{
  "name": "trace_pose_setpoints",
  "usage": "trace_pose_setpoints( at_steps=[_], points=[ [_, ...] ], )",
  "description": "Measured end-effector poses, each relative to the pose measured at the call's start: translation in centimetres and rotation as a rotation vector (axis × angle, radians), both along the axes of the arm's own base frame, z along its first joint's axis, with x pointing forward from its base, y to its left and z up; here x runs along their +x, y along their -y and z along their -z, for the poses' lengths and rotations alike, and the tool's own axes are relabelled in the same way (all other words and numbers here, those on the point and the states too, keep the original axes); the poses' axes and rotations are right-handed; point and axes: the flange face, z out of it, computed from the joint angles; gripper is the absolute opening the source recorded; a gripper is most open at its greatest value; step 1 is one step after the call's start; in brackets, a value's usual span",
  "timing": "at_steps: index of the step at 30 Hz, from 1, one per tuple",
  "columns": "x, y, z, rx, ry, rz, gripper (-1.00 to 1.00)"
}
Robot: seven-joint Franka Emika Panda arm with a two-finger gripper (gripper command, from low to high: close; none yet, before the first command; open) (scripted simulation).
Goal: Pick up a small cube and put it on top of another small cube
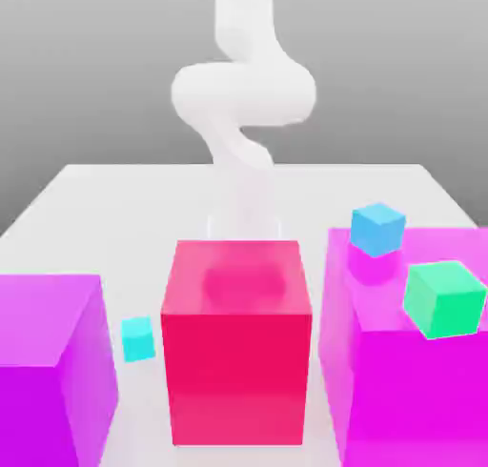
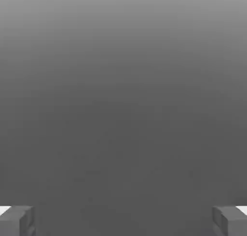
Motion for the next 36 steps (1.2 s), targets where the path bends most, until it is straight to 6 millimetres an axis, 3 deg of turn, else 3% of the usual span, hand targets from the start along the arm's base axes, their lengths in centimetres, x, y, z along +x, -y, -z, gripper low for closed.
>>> trace_pose_setpoints(
  at_steps=[4, 9, 13, 18, 19, 26, 27, 33, 36],
  points=[
    [3.4, 4.0, 9.9, 0.093, -0.133, 0.203, 0.0],
    [3.7, 9.0, 22.4, 0.208, -0.288, 0.468, 0.0],
    [0.8, 12.4, 32.5, 0.303, -0.413, 0.704, 0.0],
    [-6.9, 14.8, 45.2, 0.435, -0.584, 1.049, 0.0],
    [-7.9, 15.1, 46.7, 0.449, -0.599, 1.09, 0.0],
    [-8.7, 14.9, 53.0, 0.456, -0.616, 1.117, 0.0],
    [-8.8, 14.8, 53.5, 0.457, -0.616, 1.117, -1.0],
    [-8.8, 14.8, 53.7, 0.457, -0.614, 1.117, -1.0],
    [-8.6, 14.9, 52.2, 0.457, -0.615, 1.117, -1.0]
  ],
)
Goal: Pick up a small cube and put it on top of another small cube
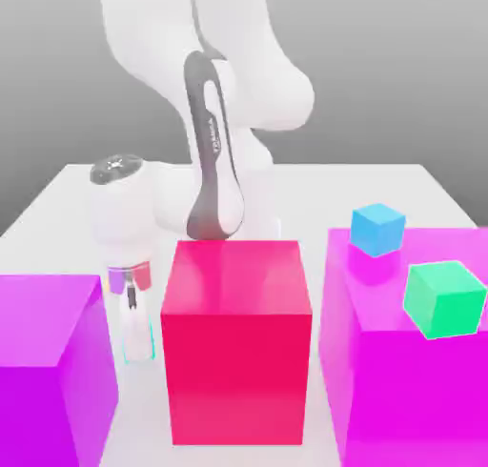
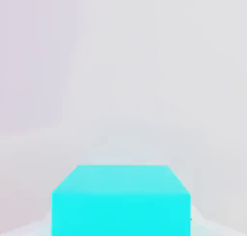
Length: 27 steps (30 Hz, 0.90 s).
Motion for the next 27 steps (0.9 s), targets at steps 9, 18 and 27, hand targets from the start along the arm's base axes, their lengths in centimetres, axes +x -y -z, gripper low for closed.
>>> trace_pose_setpoints(
  at_steps=[9, 18, 27],
  points=[
    [1.6, -0.6, -6.2, 0.006, -0.017, -0.054, -1.0],
    [5.1, 0.0, -12.0, 0.052, -0.063, -0.168, -1.0],
    [11.2, -8.5, -22.1, -0.043, -0.097, -0.592, -1.0]
  ],
)
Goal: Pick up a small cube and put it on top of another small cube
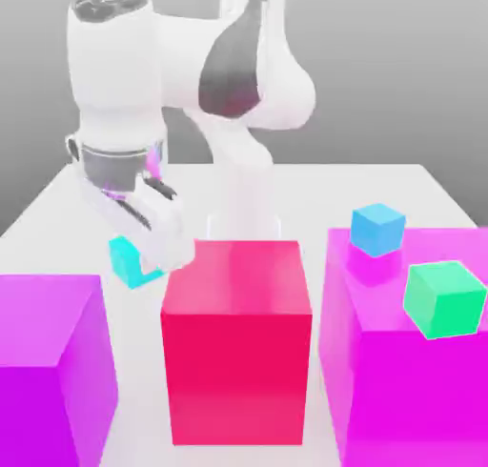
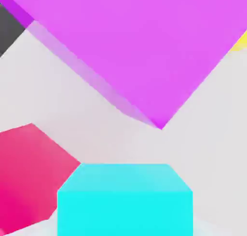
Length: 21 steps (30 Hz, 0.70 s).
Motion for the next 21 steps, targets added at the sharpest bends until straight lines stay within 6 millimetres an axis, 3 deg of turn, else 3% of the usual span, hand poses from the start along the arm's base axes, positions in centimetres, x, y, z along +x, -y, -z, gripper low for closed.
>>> trace_pose_setpoints(
  at_steps=[6, 13, 15, 16, 20, 21],
  points=[
    [0.4, -10.1, -6.4, -0.039, 0.028, -0.267, -1.0],
    [-4.0, -21.3, -9.6, 0.039, 0.048, -0.481, -1.0],
    [-5.8, -24.3, -10.1, 0.063, 0.048, -0.54, -1.0],
    [-6.2, -24.8, -9.9, 0.079, 0.053, -0.545, -1.0],
    [-6.5, -25.2, -5.1, 0.094, 0.057, -0.55, -1.0],
    [-6.6, -25.2, -4.0, 0.094, 0.058, -0.55, 1.0]
  ],
)
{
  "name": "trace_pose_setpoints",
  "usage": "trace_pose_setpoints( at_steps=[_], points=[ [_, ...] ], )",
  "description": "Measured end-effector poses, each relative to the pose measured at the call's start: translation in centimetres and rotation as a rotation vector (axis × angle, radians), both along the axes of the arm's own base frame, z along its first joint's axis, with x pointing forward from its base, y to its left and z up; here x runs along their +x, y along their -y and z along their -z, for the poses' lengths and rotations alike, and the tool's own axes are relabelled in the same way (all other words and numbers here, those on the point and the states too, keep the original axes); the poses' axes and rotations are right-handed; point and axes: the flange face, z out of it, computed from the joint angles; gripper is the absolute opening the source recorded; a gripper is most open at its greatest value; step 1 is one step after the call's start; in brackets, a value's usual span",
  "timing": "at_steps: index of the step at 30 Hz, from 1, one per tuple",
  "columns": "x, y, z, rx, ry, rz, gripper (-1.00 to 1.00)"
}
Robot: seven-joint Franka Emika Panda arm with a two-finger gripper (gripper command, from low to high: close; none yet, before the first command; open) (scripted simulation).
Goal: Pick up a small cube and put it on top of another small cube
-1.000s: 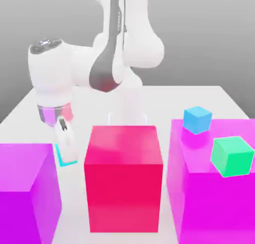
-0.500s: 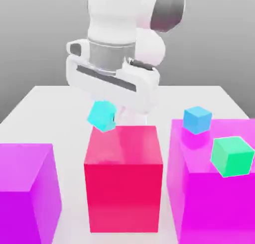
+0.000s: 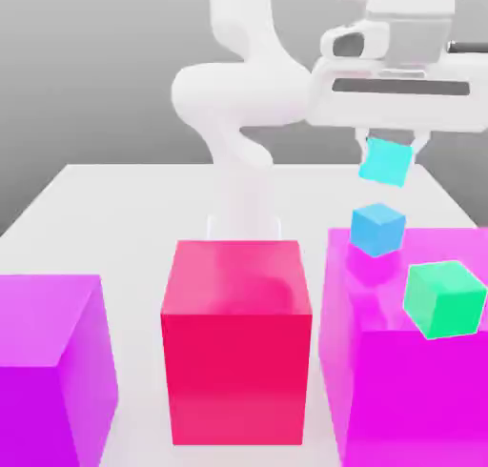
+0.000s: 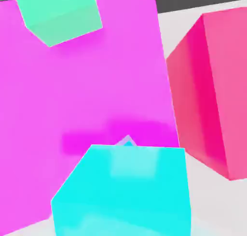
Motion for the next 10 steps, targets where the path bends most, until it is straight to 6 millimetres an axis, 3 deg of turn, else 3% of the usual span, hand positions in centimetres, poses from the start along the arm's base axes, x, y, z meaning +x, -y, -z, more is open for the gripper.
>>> trace_pose_setpoints(
  at_steps=[6, 10],
  points=[
    [-0.1, 0.0, 0.6, -0.003, 0.0, 0.0, 1.0],
    [0.1, 0.0, -3.4, -0.005, 0.0, 0.0, 1.0]
  ],
)
